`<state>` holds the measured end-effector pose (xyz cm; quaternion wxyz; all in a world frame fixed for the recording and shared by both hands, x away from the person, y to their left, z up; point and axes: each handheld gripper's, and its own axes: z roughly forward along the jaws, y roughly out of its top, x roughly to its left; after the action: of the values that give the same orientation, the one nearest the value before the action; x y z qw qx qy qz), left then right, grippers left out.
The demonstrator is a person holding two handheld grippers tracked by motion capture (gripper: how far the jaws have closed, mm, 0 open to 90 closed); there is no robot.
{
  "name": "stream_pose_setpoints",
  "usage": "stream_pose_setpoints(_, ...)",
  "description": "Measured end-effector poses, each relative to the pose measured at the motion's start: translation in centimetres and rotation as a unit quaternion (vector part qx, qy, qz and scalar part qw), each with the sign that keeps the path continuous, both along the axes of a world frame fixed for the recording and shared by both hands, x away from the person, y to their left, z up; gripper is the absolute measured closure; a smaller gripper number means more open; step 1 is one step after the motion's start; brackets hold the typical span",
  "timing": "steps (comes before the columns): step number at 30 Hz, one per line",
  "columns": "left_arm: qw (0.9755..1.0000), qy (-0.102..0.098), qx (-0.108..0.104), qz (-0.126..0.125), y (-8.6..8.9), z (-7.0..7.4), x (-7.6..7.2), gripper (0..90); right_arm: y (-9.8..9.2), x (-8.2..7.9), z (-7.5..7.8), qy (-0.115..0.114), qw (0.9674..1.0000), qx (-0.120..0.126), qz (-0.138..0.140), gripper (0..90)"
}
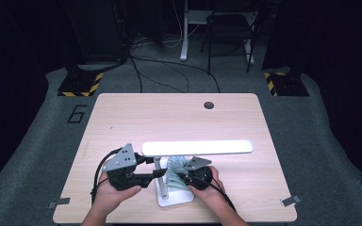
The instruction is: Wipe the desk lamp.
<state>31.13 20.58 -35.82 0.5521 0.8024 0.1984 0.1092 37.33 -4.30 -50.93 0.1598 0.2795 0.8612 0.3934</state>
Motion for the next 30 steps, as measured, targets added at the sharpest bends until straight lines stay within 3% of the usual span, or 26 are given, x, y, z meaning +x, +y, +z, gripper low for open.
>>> stream_pose_setpoints(6,1.0,0.0,0.0,-0.002,0.0,0.0,0.0,52.8,0.4,2.1,-0.1,0.005,0.9994,0.013,-0.032,66.5)
stream_pose_setpoints(11,1.0,0.0,-0.001,-0.001,0.0,0.0,0.0,52.8,0.9,3.8,0.0,0.007,0.9978,0.009,-0.065,66.7)
stream_pose_setpoints(14,1.0,0.001,-0.005,0.003,0.0,-0.1,0.0,52.8,1.0,4.6,0.0,0.022,0.9959,0.015,-0.087,66.8)
stream_pose_setpoints(22,1.0,-0.002,-0.003,0.005,0.0,-0.1,0.0,52.8,0.6,6.3,-0.1,0.036,0.9929,0.032,-0.109,66.7)
stream_pose_setpoints(24,1.0,-0.002,-0.004,0.003,0.0,-0.1,0.0,52.8,0.9,6.1,0.0,0.027,0.9928,0.024,-0.114,66.5)
stream_pose_setpoints(26,1.0,-0.002,-0.004,0.003,0.0,-0.1,0.0,52.8,1.5,5.5,0.0,-0.008,0.9943,-0.003,-0.107,66.7)
stream_pose_setpoints(27,1.0,-0.002,-0.005,0.004,0.0,-0.1,0.0,52.8,1.7,5.1,0.1,-0.015,0.9946,-0.024,-0.1,67.1)
stream_pose_setpoints(28,1.0,-0.002,-0.004,0.004,0.0,-0.1,0.0,52.8,1.9,4.8,0.1,-0.022,0.9944,-0.03,-0.099,67.9)
stream_pose_setpoints(30,1.0,-0.003,-0.004,0.006,0.0,-0.1,0.0,52.8,1.9,4.5,0.2,-0.012,0.9948,-0.034,-0.095,68.1)
